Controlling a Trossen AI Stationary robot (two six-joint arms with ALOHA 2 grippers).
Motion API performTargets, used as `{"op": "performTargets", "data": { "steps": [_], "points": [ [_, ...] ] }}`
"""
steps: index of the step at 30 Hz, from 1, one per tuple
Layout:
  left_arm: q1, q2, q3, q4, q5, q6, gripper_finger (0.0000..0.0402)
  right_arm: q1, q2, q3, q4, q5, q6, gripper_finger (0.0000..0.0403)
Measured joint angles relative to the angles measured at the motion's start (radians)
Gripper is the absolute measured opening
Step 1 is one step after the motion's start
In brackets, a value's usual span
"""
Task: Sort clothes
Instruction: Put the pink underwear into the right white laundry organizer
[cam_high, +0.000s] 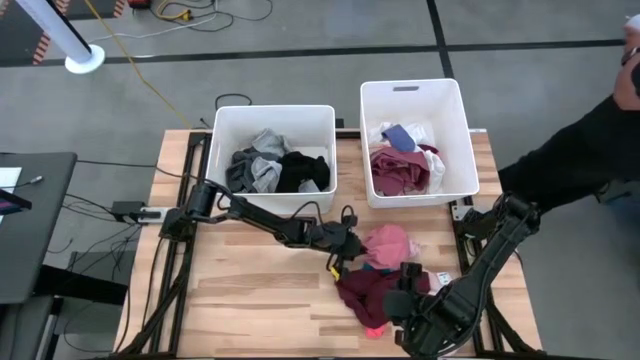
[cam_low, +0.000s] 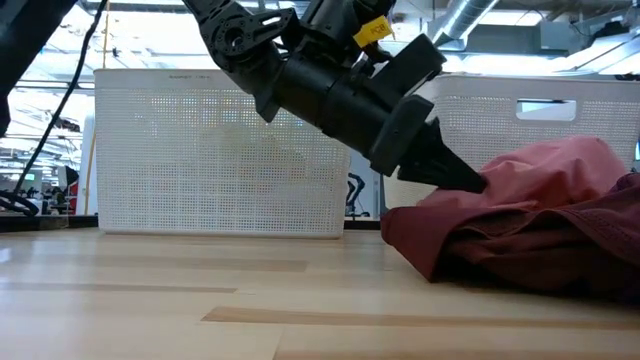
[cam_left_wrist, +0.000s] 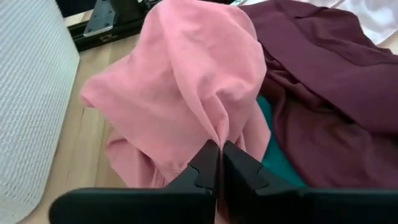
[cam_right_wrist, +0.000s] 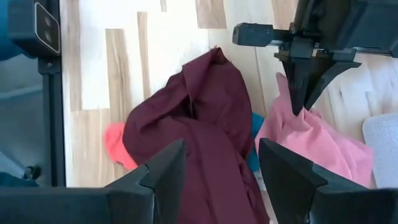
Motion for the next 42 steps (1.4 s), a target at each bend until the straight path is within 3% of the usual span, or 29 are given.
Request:
{"op": "performTargets", "data": {
  "steps": [10,18,26,31,34,42],
  "points": [
    [-0.015,-0.08,0.0,-0.066,0.002,0.068,0.0002,0.0,0.0,0.0,-0.02,0.073,0.1,0.0217],
    [-0.066,-0.27,0.0,-0.209,-0.064,0.198,0.0001,0.0,0.0,0.0,-0.101,0.153,0.25,0.0217],
    [-0.093,-0.481,0.0,-0.378,-0.08,0.274,0.0001,-0.01,0.0,0.0,-0.138,0.223,0.297,0.0217],
    [-0.092,-0.594,0.0,-0.455,-0.062,0.282,0.0001,-0.041,-0.001,-0.001,-0.125,0.296,0.282,0.0226],
    [-0.093,-0.651,0.0,-0.482,-0.002,0.281,0.0001,-0.068,-0.002,-0.024,-0.068,0.323,0.231,0.0239],
    [-0.093,-0.753,0.0,-0.536,0.02,0.263,0.0001,-0.161,-0.002,-0.111,0.182,0.363,0.029,0.0256]
  ]
}}
